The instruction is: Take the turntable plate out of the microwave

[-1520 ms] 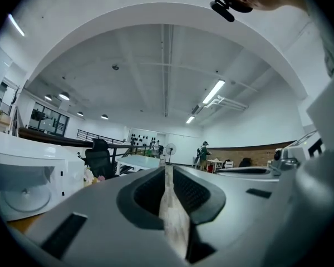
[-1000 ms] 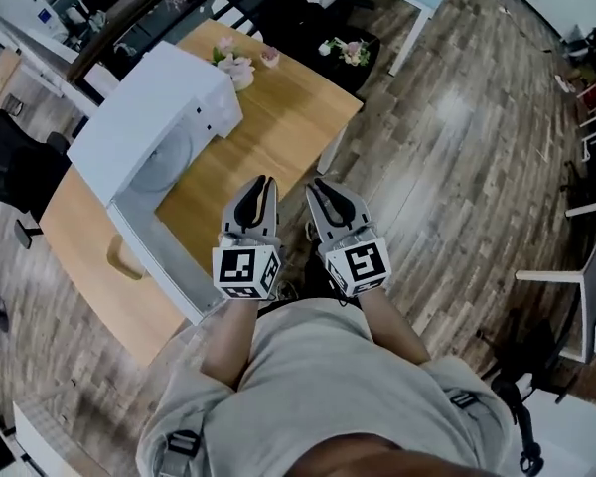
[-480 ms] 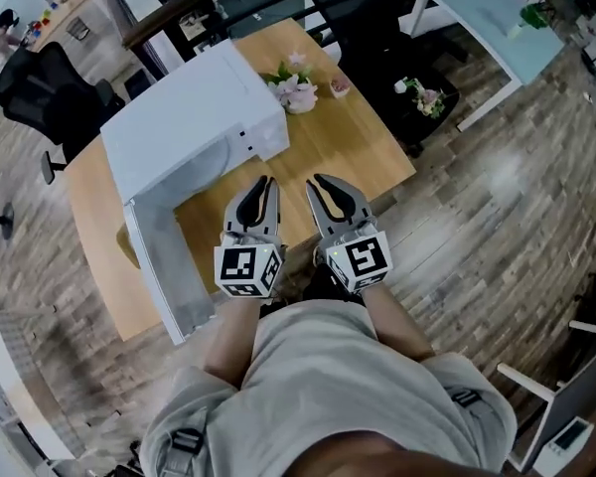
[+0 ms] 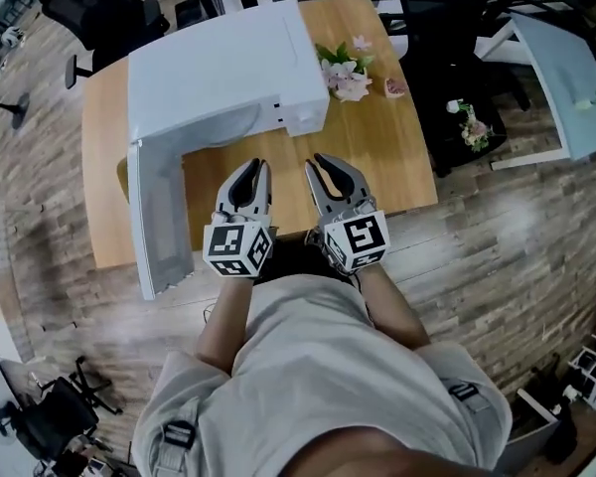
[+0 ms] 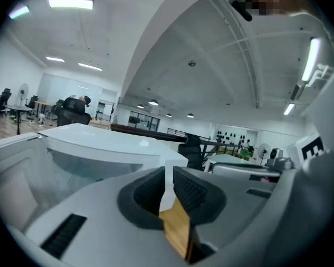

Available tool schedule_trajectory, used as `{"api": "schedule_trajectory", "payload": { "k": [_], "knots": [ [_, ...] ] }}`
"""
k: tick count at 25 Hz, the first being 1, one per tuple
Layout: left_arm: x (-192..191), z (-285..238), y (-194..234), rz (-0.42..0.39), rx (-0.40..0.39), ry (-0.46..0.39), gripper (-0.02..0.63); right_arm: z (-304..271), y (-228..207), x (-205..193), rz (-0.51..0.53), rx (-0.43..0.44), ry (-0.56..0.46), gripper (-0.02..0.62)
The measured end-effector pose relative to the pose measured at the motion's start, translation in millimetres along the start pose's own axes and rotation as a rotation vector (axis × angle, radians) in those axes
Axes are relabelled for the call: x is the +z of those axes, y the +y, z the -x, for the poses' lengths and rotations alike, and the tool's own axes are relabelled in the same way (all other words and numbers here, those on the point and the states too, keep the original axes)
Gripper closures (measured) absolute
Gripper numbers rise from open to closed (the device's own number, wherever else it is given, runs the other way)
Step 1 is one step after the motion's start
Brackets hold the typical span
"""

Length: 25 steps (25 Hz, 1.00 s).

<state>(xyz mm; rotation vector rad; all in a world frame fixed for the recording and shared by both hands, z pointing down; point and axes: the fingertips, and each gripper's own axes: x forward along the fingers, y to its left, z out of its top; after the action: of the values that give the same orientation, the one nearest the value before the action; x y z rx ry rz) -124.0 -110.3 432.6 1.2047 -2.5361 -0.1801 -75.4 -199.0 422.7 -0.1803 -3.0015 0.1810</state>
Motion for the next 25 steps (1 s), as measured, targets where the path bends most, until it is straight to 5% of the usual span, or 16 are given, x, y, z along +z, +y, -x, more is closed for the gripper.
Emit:
{"api": "schedule_trajectory", "payload": {
  "k": [11, 19, 25],
  "knots": [
    [-30, 14, 101, 0.115, 0.220, 0.027, 0.549, -78, 42, -62, -0.026, 0.185, 0.168, 0.532],
    [-72, 2, 145, 0.241, 0.236, 0.079, 0.549, -117, 56, -110, -0.016, 0.219, 0.293, 0.532],
    [-113, -14, 173, 0.345, 0.236, 0.140, 0.549, -144, 61, -150, -0.103, 0.218, 0.377, 0.532]
  ]
}}
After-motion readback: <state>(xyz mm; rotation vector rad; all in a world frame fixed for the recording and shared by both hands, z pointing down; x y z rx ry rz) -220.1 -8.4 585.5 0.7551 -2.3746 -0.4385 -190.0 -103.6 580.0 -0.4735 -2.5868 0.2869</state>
